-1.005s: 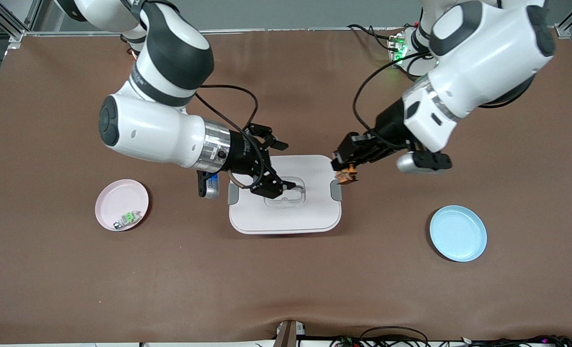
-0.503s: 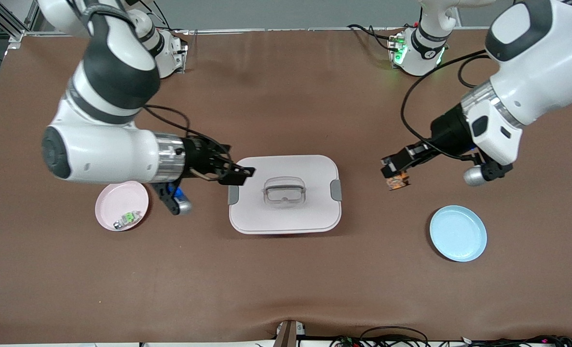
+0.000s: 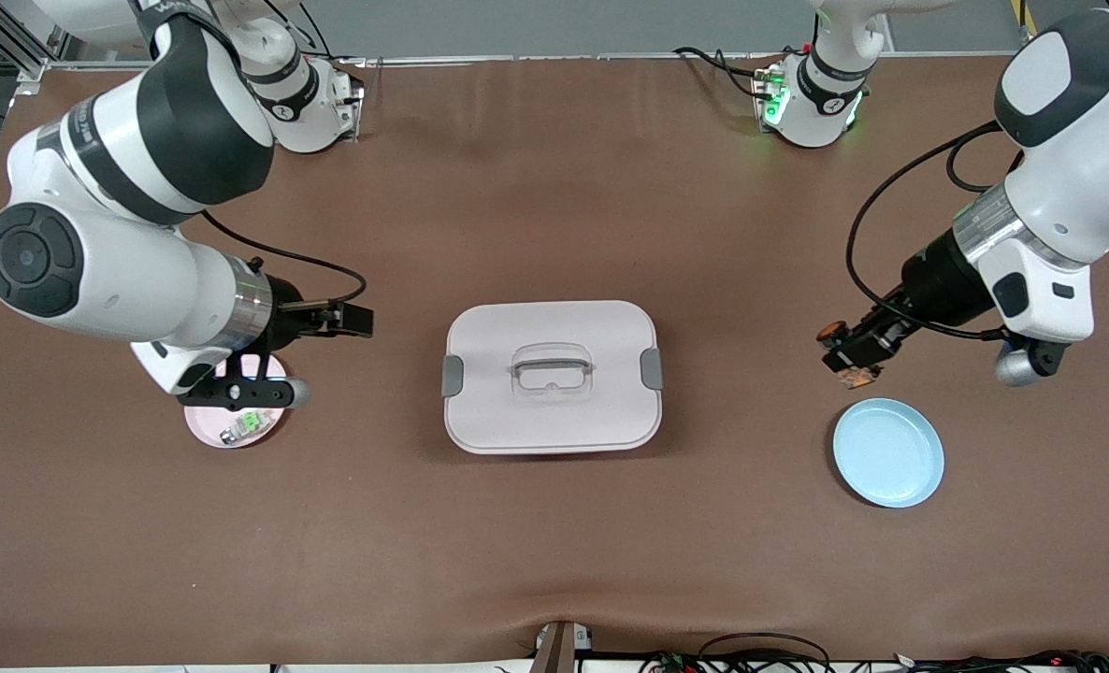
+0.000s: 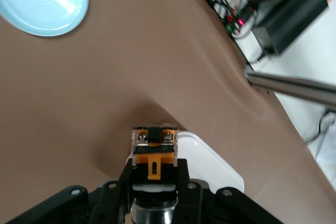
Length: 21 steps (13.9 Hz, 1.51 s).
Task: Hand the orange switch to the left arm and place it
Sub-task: 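Carry the switch to the blue plate while the right gripper withdraws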
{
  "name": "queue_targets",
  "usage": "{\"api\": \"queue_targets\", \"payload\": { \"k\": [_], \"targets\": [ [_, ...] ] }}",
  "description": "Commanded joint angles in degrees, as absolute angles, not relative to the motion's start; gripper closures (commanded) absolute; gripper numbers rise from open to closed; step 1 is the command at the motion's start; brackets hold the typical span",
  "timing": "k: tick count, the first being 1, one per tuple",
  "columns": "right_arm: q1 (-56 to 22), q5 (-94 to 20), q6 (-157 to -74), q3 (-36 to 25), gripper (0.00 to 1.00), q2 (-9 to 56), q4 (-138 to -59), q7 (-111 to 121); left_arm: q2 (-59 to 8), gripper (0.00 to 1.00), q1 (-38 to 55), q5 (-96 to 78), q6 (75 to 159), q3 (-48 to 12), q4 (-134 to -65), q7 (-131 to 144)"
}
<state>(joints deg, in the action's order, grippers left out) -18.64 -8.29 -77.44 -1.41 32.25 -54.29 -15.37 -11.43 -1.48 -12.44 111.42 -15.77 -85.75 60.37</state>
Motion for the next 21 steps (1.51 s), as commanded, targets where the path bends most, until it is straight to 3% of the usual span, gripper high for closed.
{"api": "queue_targets", "payload": {
  "k": [1, 4, 21],
  "targets": [
    [-18.28, 0.32, -76.99, -0.7, 0.0, 30.76, -54.76, -7.58, -11.69, 1.0, -3.59, -10.64, 110.66, -15.64, -86.04, 67.83],
    [-17.41, 4.56, -76.99, -0.79, 0.0, 30.59, -54.76, -1.95, -13.18, 1.0, -5.1, -3.72, 110.39, -15.64, -86.31, 73.89],
    [-8.35, 4.48, -77.61, -0.79, 0.0, 29.09, -54.58, -1.67, -28.29, 1.0, -7.82, 19.15, 113.81, -14.94, -86.49, 91.75]
  ]
}}
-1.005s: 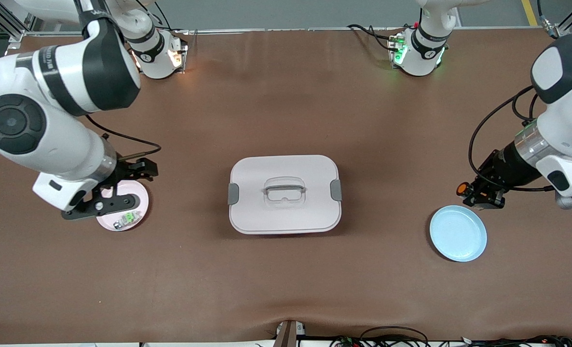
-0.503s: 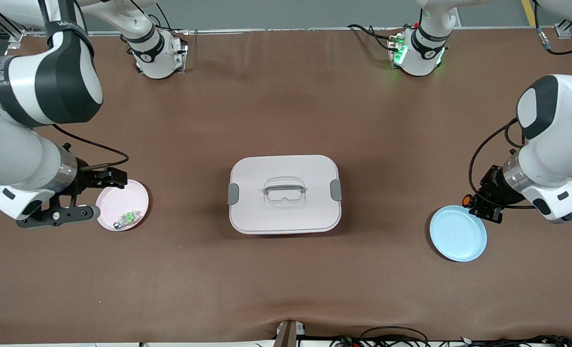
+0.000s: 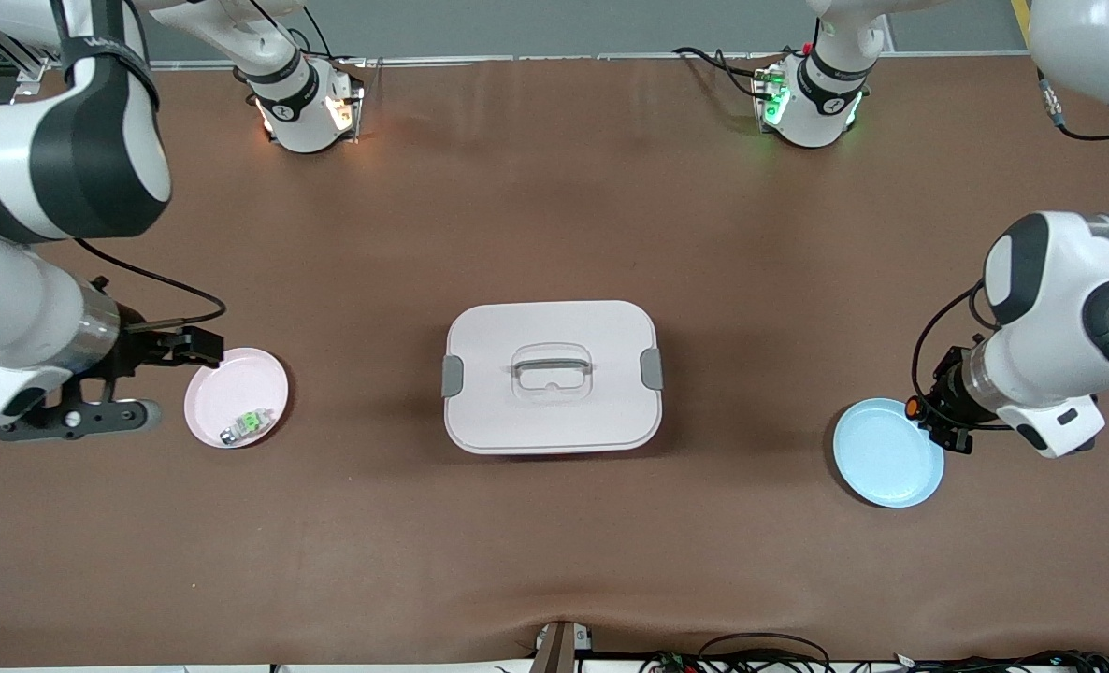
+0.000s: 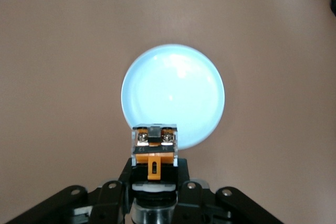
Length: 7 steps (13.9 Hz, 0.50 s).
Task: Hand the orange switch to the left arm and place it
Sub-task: 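Carry the switch to the blue plate while the right gripper withdraws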
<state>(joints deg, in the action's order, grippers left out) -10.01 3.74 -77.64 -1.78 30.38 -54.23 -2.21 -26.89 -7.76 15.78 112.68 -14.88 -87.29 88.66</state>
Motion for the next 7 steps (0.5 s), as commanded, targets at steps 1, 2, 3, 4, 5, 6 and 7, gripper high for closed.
{"api": "queue_targets", "payload": {
  "k": [1, 2, 3, 4, 5, 6, 7],
  "targets": [
    [-8.26, 4.66, -77.52, -0.97, 0.0, 28.74, -54.58, -1.58, -28.82, 1.0, -7.91, 19.51, 114.69, -14.94, -86.57, 91.76],
    [-7.3, 4.57, -77.52, -0.97, 0.0, 27.26, -54.49, -1.41, -29.35, 1.0, -8.08, 19.6, 115.48, -14.77, -86.57, 91.76],
    [-6.08, 4.48, -77.17, -0.79, 0.0, 25.77, -54.49, -1.41, -30.49, 1.0, -8.35, 19.69, 116.36, -14.77, -86.49, 91.84],
    [-5.63, 4.22, -76.99, -0.88, 0.0, 23.92, -54.58, -1.49, -31.89, 1.0, -8.09, 20.73, 117.06, -14.77, -86.48, 92.28],
    [-5.02, 4.04, -76.91, -0.88, 0.0, 22.6, -54.67, -1.49, -33.04, 1.0, -7.91, 22.31, 117.42, -14.77, -86.4, 93.85],
    [-3.01, 3.52, -76.38, -0.7, 0.0, 22.07, -54.67, -1.49, -34.44, 1.0, -7.91, 23.89, 117.51, -14.85, -86.14, 94.91],
    [-1.68, 3.25, -74.81, -0.27, 0.0, 21.54, -54.67, -1.58, -35.32, 1.0, -8.08, 24.43, 118.47, -14.85, -86.13, 95.01]
  ]
}}
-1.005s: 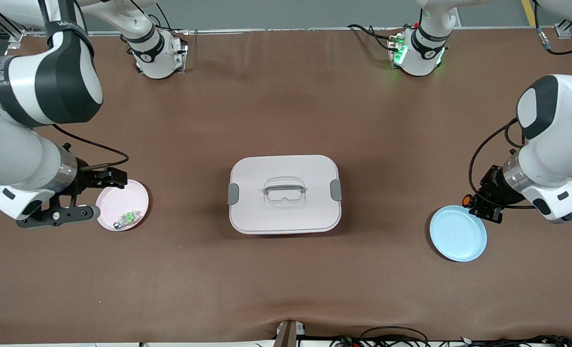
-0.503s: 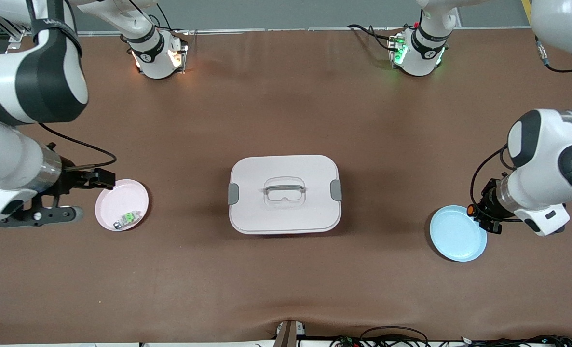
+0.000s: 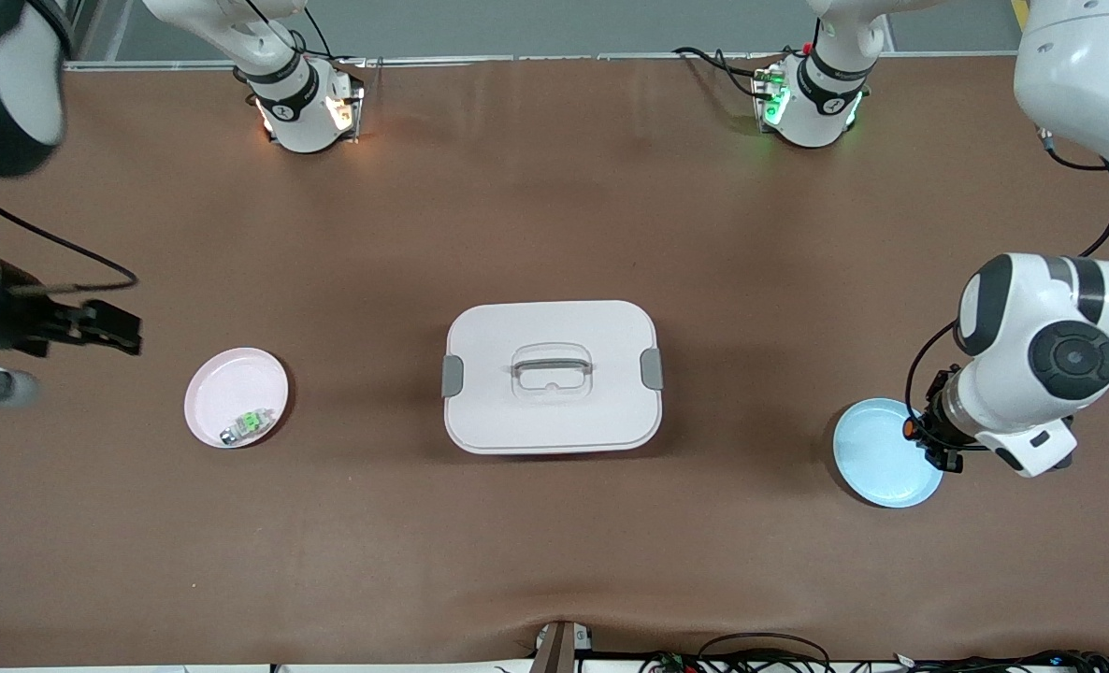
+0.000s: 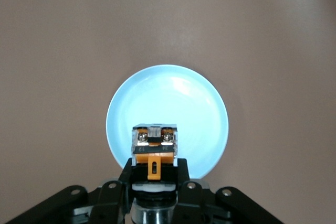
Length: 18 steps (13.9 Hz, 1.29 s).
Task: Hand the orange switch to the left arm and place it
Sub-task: 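Lower the switch onto the blue plate with the left gripper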
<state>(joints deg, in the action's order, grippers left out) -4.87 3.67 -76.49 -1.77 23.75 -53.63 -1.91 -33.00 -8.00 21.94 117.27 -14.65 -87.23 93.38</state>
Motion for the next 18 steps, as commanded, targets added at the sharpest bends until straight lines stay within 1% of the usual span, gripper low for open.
{"api": "queue_targets", "payload": {
  "k": [1, 4, 5, 7, 9, 10, 12, 15, 16, 18],
  "targets": [
    [-1.06, 1.86, -74.01, -0.52, 0.0, 21.19, -54.67, -1.5, -35.85, 1.0, -8.26, 24.52, 119.69, -14.94, -86.31, 94.92],
    [0.17, 0.01, -71.82, -0.44, 0.0, 20.83, -54.84, -1.5, -38.57, 1.0, -8.7, 24.52, 122.86, -14.85, -86.31, 94.92],
    [0.78, -1.65, -70.24, -0.53, 0.0, 20.66, -54.84, -1.15, -39.19, 1.0, -8.88, 24.52, 124.26, -14.85, -86.31, 94.92],
    [3.5, -6.22, -69.61, -0.61, 0.0, 20.74, -54.84, -0.97, -40.16, 1.0, -9.4, 24.7, 125.59, -14.85, -86.48, 94.22],
    [3.52, -5.9, -69.52, -1.05, 0.0, 20.74, -54.84, -1.14, -41.57, 1.0, -9.67, 24.79, 128.39, -14.85, -86.75, 94.13],
    [2.91, -3.8, -69.61, -1.05, 0.0, 20.66, -54.84, -1.49, -41.92, 1.0, -9.93, 24.79, 129.45, -14.85, -87.18, 94.22],
    [2.55, -3.16, -69.43, -0.88, 0.0, 20.48, -54.84, -0.97, -42.01, 1.0, -10.19, 24.79, 131.56, -14.85, -89.2, 94.13],
    [2.55, -3.52, -66.8, -0.88, 0.0, 20.22, -55.02, -0.79, -42.1, 1.0, -11.42, 28.2, 133.94, -14.85, -92.01, 95.01],
    [2.37, -3.52, -66.71, -0.88, 0.0, 20.04, -55.72, -0.79, -42.1, 1.0, -11.69, 28.73, 134.21, -14.85, -92.72, 95.01],
    [2.37, -3.52, -68.63, -0.88, 0.0, 17.33, -60.35, -0.7, -42.1, 1.0, -11.78, 29.53, 134.56, -14.85, -93.69, 95.01]
  ]
}}
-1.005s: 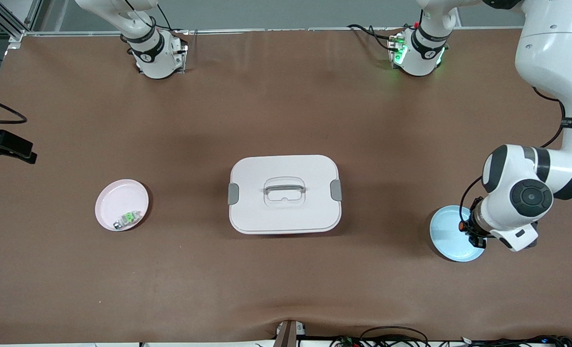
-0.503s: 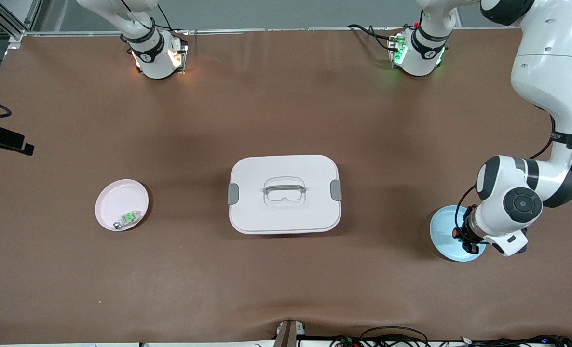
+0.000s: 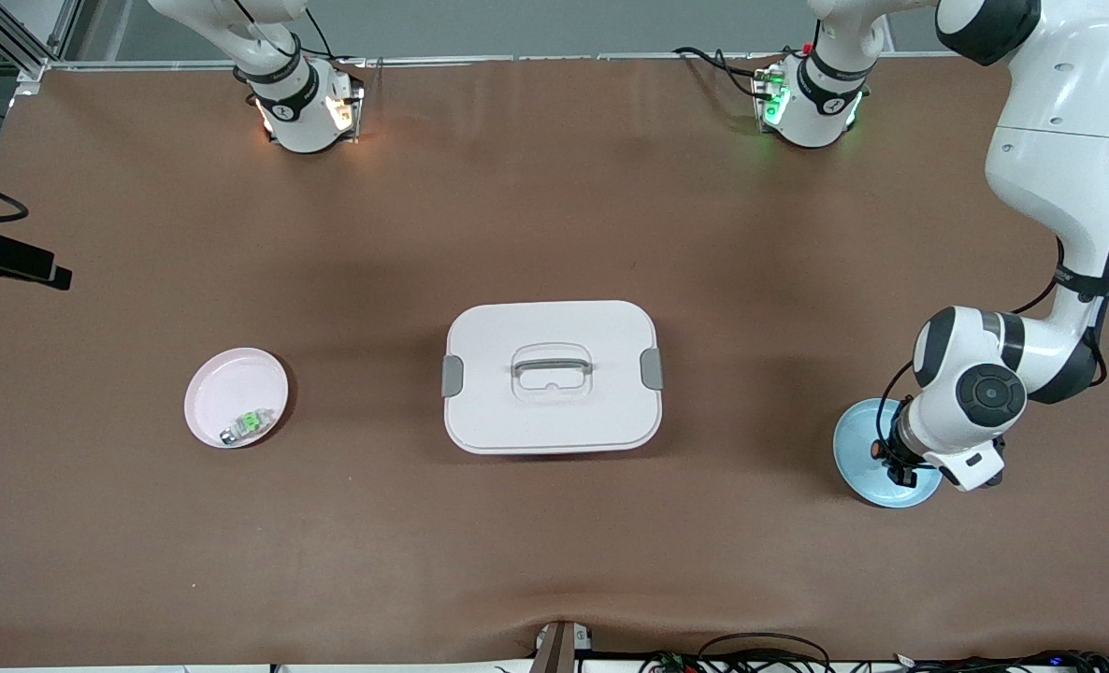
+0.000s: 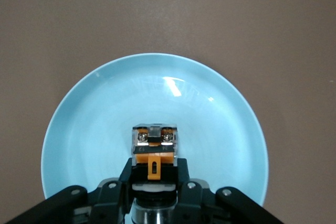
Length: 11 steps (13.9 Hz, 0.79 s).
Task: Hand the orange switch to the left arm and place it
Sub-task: 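Lower the switch onto the blue plate with the left gripper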
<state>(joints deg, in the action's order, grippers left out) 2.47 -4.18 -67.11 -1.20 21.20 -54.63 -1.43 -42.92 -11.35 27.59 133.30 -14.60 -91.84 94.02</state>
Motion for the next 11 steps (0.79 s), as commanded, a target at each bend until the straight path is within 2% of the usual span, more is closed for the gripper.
{"api": "queue_targets", "payload": {
  "k": [1, 4, 7, 9, 10, 11],
  "targets": [
    [2.37, -3.43, -70.3, -0.88, 0.0, 15.14, -63.95, -0.79, -42.1, 1.0, -11.86, 29.71, 134.73, -14.85, -93.95, 95.01],
    [2.37, -3.34, -78.02, -0.88, 0.0, 7.06, -76.95, 0.0, -42.19, 1.0, -12.22, 29.71, 134.74, -14.85, -94.04, 95.01],
    [2.2, -3.34, -82.43, -1.05, 0.0, 1.95, -84.27, 0.53, -42.19, 0.97, -12.22, 29.71, 134.82, -14.85, -94.04, 95.01],
    [2.2, -3.34, -82.62, -1.14, 0.0, 1.15, -85.25, 0.53, -42.19, 0.85, -12.13, 29.71, 134.74, -14.94, -93.96, 95.01],
    [2.28, -3.34, -82.62, -1.14, 0.0, 1.14, -84.91, 0.53, -42.19, 0.7, -12.13, 29.71, 134.74, -14.85, -93.87, 94.84],
    [2.2, -2.64, -82.7, -1.14, 0.0, 1.23, -84.64, 0.53, -42.19, 0.51, -12.13, 29.71, 134.74, -14.94, -93.78, 94.4]
  ]
}}
